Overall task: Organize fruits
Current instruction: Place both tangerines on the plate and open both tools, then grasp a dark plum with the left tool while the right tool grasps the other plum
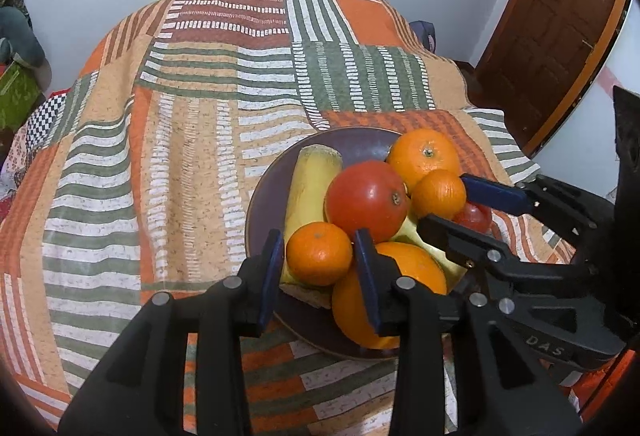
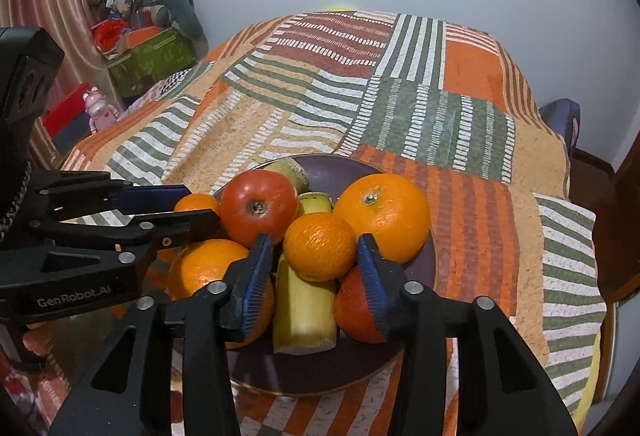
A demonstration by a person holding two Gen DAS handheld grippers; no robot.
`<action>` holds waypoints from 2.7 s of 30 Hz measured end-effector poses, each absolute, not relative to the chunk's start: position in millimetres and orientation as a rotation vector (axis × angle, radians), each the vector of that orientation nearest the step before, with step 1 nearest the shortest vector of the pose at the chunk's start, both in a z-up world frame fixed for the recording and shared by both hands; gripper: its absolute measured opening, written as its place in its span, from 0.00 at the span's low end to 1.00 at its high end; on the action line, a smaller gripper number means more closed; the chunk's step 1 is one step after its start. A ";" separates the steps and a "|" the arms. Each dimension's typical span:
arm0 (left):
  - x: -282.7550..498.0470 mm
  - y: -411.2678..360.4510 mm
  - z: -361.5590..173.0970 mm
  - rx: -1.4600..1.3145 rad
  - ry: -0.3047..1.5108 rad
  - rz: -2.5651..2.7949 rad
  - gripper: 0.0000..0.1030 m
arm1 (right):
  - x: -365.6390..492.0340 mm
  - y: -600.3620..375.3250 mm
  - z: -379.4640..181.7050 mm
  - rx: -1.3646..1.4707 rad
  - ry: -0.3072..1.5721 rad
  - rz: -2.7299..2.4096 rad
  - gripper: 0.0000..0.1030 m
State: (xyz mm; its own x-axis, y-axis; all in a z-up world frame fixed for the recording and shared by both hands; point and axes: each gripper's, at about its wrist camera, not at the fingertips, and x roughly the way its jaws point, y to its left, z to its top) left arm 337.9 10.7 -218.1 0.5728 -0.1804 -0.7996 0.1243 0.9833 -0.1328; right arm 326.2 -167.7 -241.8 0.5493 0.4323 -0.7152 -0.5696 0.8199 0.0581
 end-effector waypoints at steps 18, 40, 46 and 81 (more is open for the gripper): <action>277.5 15.0 -178.5 -0.042 0.888 -0.188 0.50 | 284.6 -185.9 -219.5 -0.159 0.767 0.588 0.48; 194.8 44.7 -194.4 -0.069 0.964 -0.136 0.55 | 218.6 -173.4 -237.5 -0.178 0.814 0.618 0.49; 189.5 43.7 -213.9 -0.067 0.990 -0.147 0.55 | 218.4 -162.9 -258.8 -0.177 0.873 0.657 0.49; 215.1 17.2 -246.3 -0.034 1.014 -0.223 0.25 | 235.7 -170.9 -265.8 -0.127 0.893 0.662 0.19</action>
State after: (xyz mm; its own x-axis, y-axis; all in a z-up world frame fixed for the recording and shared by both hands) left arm 215.1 17.2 -246.3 0.5077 -0.2012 -0.8377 0.1695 0.9767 -0.1318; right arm 235.7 -170.9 -265.8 0.4441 0.4810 -0.7560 -0.5829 0.7959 0.1640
